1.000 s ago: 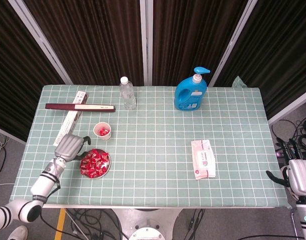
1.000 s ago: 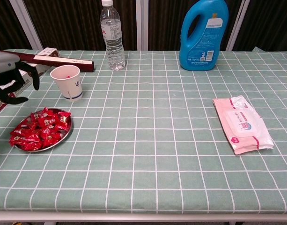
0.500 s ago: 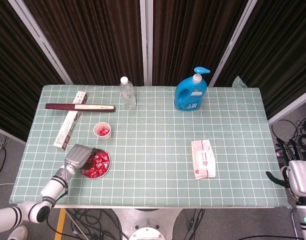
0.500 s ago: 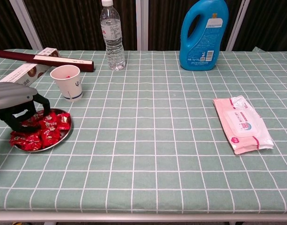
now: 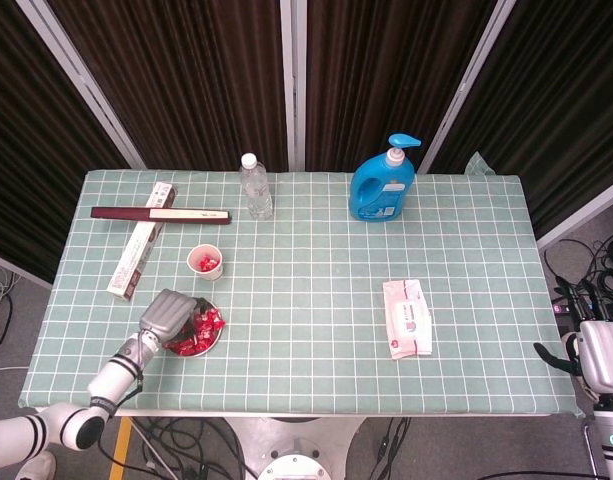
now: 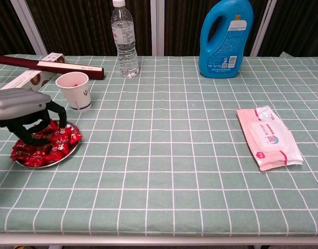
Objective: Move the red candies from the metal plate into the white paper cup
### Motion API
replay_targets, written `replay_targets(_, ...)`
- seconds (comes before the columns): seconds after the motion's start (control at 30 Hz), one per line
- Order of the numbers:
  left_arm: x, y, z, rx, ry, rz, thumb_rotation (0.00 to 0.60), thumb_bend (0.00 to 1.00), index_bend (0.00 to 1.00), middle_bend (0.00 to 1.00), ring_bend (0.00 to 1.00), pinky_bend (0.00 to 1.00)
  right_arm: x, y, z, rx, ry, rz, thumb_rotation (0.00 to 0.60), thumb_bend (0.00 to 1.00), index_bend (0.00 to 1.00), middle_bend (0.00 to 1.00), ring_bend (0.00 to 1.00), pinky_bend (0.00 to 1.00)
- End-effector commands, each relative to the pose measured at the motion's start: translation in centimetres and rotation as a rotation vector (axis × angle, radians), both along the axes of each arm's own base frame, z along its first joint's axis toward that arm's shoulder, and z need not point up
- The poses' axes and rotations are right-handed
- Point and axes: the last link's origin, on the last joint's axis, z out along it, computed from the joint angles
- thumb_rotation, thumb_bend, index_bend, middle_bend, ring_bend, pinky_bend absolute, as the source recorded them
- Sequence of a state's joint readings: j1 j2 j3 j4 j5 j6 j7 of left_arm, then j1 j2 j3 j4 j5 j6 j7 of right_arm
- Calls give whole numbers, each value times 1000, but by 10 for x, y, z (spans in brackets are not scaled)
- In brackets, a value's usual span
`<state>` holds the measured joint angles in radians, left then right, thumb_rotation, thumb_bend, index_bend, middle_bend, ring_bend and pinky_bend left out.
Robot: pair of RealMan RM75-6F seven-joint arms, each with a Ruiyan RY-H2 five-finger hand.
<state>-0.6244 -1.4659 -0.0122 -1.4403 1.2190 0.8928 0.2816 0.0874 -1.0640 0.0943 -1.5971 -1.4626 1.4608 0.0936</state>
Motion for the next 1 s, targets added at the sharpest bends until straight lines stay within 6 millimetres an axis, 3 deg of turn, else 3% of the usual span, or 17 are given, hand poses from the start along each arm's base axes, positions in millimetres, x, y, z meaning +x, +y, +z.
replay_targets(0.03, 8, -3, 2, 1, -19, -22, 600, 325, 479, 889, 930, 1000, 0, 0, 0, 1, 1, -2, 600, 87, 15, 206, 26, 395)
replay_targets(0.43, 7, -3, -10, -33, 21, -10, 600, 325, 481, 889, 930, 1000, -2, 1, 2, -4, -2, -9, 600, 88, 15, 210, 36, 404)
replay_targets(0.6, 0, 1, -13, -37, 29, 21, 600, 334, 546, 897, 930, 1000, -3, 2, 2, -8, -5, -9, 600, 87, 15, 210, 36, 404)
replay_targets(1.0, -6, 4, -14, -38, -30, 67, 600, 446, 632, 917, 933, 1000, -2, 2, 2, -10, -9, -7, 600, 86, 15, 210, 36, 406)
